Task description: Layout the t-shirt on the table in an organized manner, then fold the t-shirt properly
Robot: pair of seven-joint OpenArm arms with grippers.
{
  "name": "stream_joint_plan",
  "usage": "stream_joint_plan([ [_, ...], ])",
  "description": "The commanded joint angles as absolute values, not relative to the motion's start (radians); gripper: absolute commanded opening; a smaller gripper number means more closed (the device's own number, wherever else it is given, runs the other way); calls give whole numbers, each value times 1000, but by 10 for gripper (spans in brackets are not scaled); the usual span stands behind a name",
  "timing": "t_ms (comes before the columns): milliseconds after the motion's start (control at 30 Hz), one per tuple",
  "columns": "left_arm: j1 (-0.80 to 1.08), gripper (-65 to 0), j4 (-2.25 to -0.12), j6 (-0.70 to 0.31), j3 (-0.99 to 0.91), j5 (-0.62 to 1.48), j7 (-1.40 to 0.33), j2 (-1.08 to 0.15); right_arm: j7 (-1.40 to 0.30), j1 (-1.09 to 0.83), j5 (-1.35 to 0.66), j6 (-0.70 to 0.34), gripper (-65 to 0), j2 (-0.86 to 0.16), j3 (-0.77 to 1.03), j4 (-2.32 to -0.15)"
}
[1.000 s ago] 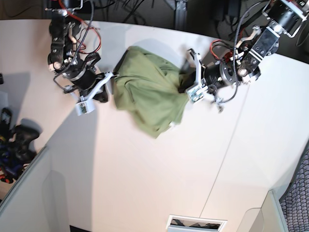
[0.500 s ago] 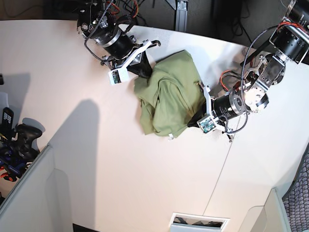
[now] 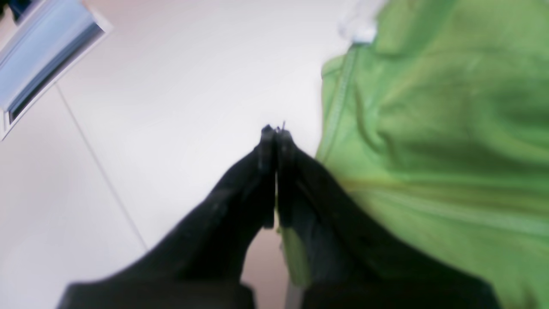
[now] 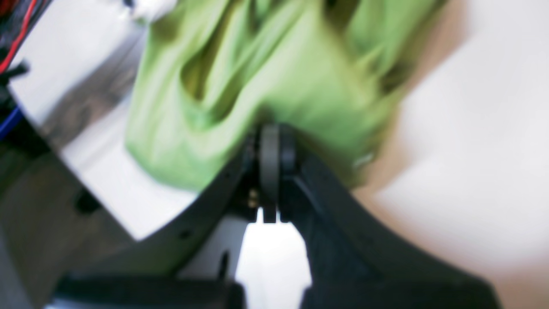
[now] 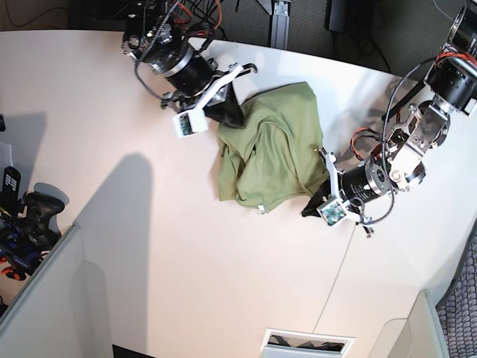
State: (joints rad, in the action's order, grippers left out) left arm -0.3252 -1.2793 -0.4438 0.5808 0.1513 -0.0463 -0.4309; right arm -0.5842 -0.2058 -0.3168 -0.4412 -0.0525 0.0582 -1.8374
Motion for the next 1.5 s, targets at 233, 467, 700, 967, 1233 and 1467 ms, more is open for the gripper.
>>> stream_joint_plan([
  [233, -189, -650, -1592, -441, 574, 168, -102, -497, -524, -124, -331, -446, -650, -55, 222, -1885],
  [467, -133, -650, -1496, -437, 574, 112, -77, -439, -508, -58, -296, -447, -650, -55, 192, -1717],
  [700, -144, -650, -1436, -438, 574, 84, -55, -432, -523, -123, -296, -449, -650, -55, 71, -1696],
  [967, -196, -650, -1377, -437, 574, 84, -26, -435, -519, -186, -296, -448, -650, -55, 46, -1723],
  [1233, -229, -650, -1401, -437, 530, 85, -32, -435, -519, -186, -323, -448, -650, -55, 116, -1859],
  [1467, -228, -650, -1444, -438, 463, 162, -111, -435, -516, -87, -383, -448, -650, -51, 137, -1930],
])
